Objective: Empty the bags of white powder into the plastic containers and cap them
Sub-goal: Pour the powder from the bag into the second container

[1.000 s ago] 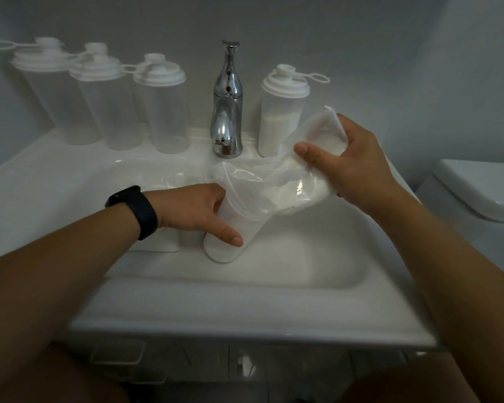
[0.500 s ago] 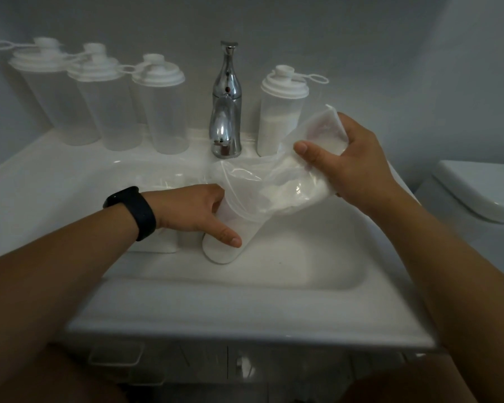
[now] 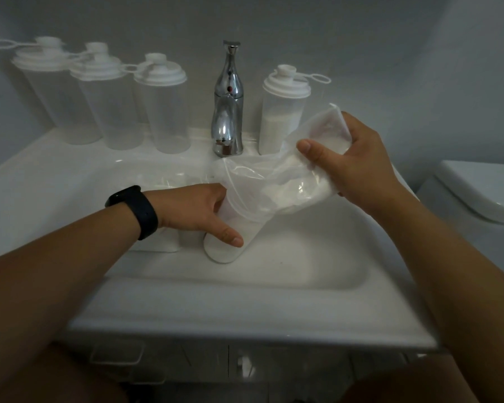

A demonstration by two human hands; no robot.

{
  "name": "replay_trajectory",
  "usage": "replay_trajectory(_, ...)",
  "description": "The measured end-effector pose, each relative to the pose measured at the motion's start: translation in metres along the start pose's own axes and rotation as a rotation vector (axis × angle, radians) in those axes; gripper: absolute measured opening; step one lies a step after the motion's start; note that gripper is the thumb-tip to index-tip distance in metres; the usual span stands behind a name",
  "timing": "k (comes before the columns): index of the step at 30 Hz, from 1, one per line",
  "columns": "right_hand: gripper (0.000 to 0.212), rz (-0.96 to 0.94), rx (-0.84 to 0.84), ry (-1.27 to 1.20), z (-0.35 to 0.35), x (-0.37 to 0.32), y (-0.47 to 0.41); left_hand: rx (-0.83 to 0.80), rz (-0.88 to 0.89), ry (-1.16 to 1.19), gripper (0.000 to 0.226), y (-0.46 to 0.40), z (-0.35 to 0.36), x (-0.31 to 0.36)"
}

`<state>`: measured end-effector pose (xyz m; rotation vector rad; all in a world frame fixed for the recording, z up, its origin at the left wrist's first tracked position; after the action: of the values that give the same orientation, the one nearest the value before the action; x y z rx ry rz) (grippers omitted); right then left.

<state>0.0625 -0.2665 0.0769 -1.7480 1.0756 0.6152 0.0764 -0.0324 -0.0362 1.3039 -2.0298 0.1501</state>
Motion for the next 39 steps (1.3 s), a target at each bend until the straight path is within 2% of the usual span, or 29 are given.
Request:
replay_trajectory(3,0.029,0.006,-0.019,0.006,0.003,0.001,0.0,-0.014,0.009,0.018,0.094,0.0,0.001,0.001)
replay_trajectory(7,0.023,-0.009,-0.009,-0.003,0.001,-0.001,0.0,0.002,-0.002,0.001,0.103,0.0,0.0,0.0)
replay_trajectory(11,0.022,-0.015,-0.019,0.013,0.002,-0.001,0.0,0.003,-0.007,-0.013,0.098,0.0,0.0,-0.001)
replay_trajectory(20,0.021,-0.026,0.011,0.004,-0.001,-0.002,-0.001,-0.009,-0.003,0.023,0.102,0.0,0.001,-0.001)
replay_trajectory(22,0.022,-0.021,-0.002,-0.006,-0.001,-0.002,-0.001,-0.012,-0.018,0.009,0.085,0.0,0.001,0.001)
replay_trajectory(24,0.021,-0.015,-0.031,-0.002,0.002,-0.002,0.0,-0.054,-0.031,0.01,0.048,0.001,0.003,0.007)
replay_trajectory(25,0.02,-0.018,-0.033,-0.001,0.001,-0.003,0.0,-0.055,-0.018,0.01,0.045,0.002,0.004,0.009)
replay_trajectory(28,0.02,-0.027,-0.02,-0.024,-0.002,-0.005,-0.001,-0.006,0.007,0.006,0.093,0.006,0.001,0.011)
replay_trajectory(29,0.02,-0.024,-0.026,-0.028,-0.002,-0.005,-0.001,-0.004,0.004,0.0,0.099,0.005,0.0,0.007)
replay_trajectory(39,0.019,-0.031,-0.017,0.0,-0.001,-0.005,0.0,-0.002,-0.003,-0.001,0.098,0.005,0.0,0.007)
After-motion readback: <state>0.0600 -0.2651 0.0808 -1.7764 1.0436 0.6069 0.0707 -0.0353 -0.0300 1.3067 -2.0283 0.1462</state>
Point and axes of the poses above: each hand's wrist, its own y-axis away from the middle knuckle, its own z-axis out of the palm, x = y × z, the point moved 7 cm from there along -y, towards the middle knuckle, and after that the axes turned 2 degrees about -x, right-handed, at the moved point
